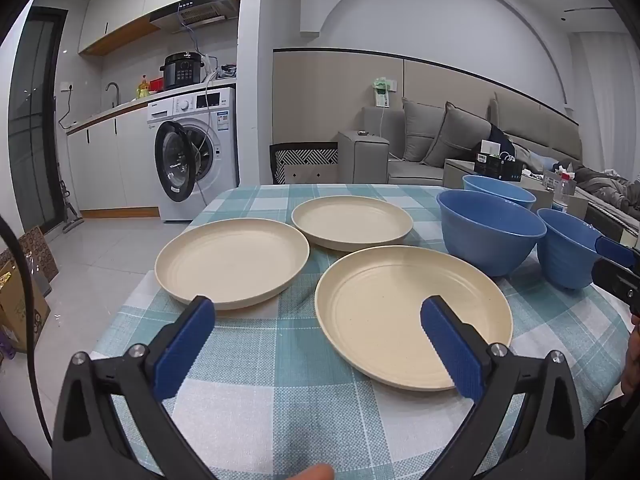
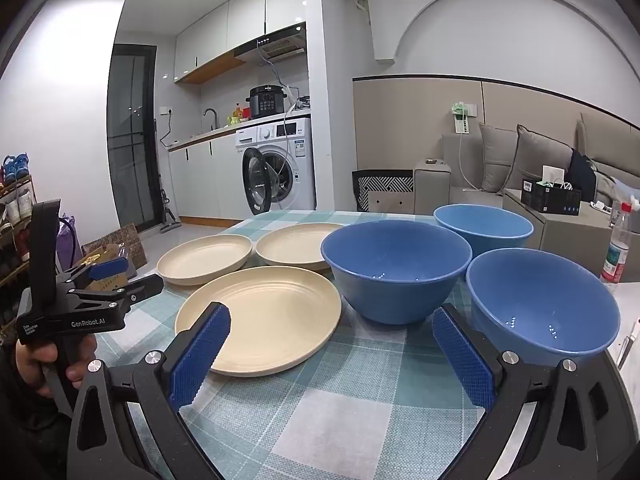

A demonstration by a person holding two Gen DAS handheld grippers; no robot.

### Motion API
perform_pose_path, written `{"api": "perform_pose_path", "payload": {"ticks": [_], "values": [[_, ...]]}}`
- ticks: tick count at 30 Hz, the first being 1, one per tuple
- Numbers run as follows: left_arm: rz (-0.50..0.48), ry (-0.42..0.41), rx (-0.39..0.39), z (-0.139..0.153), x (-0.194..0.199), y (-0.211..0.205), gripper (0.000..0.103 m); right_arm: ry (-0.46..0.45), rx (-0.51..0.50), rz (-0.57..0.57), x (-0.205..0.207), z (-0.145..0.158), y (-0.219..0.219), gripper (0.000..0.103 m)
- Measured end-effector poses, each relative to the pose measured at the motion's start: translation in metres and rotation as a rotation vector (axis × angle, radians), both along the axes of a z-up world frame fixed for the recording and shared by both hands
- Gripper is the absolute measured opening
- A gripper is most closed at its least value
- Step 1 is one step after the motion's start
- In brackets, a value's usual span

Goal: Organize plates and bowls
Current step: 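Move both tools forward over the cream plates toward their rims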

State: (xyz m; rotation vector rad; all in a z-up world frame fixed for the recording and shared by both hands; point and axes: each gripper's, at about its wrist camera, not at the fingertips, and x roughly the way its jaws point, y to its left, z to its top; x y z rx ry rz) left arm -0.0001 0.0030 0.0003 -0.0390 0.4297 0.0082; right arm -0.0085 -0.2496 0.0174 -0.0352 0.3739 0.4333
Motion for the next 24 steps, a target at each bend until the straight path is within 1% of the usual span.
{"api": "perform_pose_path", "payload": {"ticks": [18,22,24], "values": [[0.002,-0.001,0.002,0.0003,0.0008,0.0001,0.103,0.0,-0.002,-0.001,-0.0005,-0.0003,0.0013,0.103],[0.003,-0.005,0.003,0.0001,0.0019,0.0008,0.103,-0.001,-0.001,0.001,0.0037,-0.0059,0.0002,0.103],[0.003,-0.005,0.004,0.0002,0.0025,0.0009,0.103,-0.002,-0.001,0.001,-0.002,0.0029,0.0032,0.103]]}}
